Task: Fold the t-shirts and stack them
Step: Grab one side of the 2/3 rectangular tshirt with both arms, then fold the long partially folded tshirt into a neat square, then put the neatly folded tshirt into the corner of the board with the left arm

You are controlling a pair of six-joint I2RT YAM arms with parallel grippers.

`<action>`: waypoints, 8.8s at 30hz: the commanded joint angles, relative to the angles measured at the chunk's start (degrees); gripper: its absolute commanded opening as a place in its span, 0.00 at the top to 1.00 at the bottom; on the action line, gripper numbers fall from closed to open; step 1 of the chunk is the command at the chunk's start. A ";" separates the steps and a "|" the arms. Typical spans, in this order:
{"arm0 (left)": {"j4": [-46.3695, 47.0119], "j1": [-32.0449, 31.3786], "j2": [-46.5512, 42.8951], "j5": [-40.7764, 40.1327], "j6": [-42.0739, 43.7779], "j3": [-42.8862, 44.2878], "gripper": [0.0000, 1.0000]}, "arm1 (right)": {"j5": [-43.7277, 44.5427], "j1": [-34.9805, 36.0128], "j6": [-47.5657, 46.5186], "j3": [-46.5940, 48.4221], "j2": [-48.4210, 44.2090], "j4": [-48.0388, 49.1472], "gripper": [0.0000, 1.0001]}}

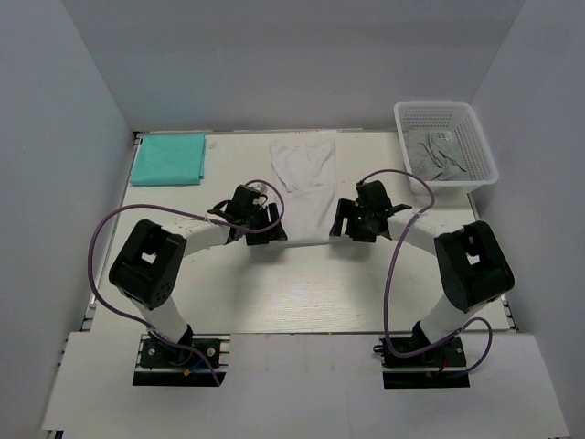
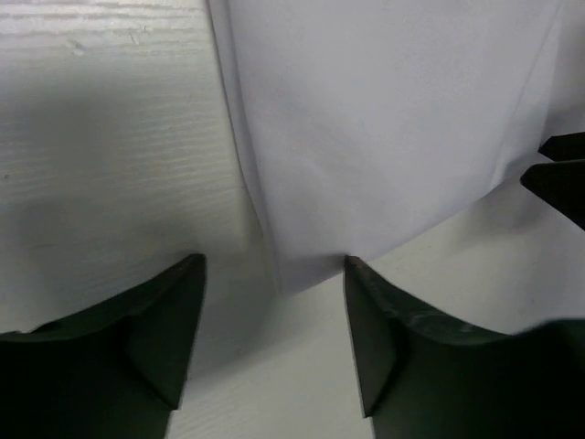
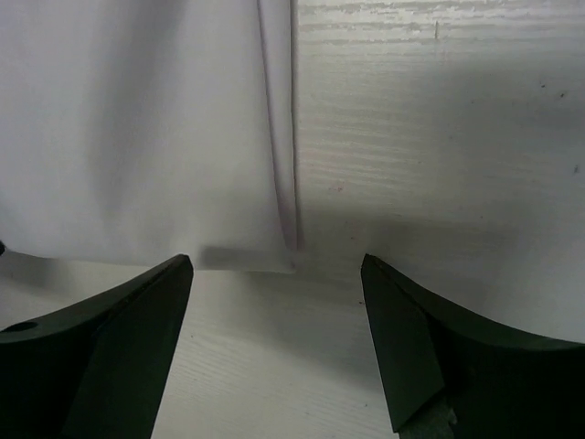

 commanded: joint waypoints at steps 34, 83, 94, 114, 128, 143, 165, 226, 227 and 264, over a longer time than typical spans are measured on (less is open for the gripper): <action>-12.14 -3.86 -24.79 16.06 -1.07 -8.77 1.00 | -31.95 -0.56 -11.58 -5.01 -11.68 -22.63 1.00; -6.01 -0.25 -24.22 -4.50 -7.31 -0.51 1.00 | -37.24 -8.20 -9.39 18.71 -4.24 -18.04 1.00; -1.96 5.46 -10.78 1.92 -7.93 3.45 1.00 | -38.04 -10.66 -6.40 23.02 7.37 -13.72 1.00; -5.74 7.40 -6.37 0.17 -4.24 11.71 0.00 | -31.10 -10.14 -7.19 30.07 12.31 -12.59 0.10; -0.47 5.11 3.63 -2.82 2.43 13.63 0.23 | -16.79 -6.98 -12.90 22.92 9.83 -6.34 0.10; -3.55 4.58 11.91 -2.56 2.44 19.88 0.86 | -22.48 -6.19 -12.47 28.29 20.56 -1.60 0.73; -0.65 4.58 -6.72 -0.45 0.16 6.62 1.00 | -22.83 -4.07 -10.18 20.47 10.72 2.89 1.00; -3.90 -7.28 -1.46 -12.31 -16.64 -8.43 0.59 | -17.30 -2.85 -5.43 7.38 -3.87 5.17 0.10; -4.51 -7.28 -0.67 -14.67 -16.63 -7.37 0.62 | -17.38 -2.84 -5.61 7.20 -3.96 5.09 0.10; 4.17 8.79 -1.63 -35.18 63.24 18.92 1.00 | 16.89 -3.90 -10.00 -5.63 -20.93 2.80 0.10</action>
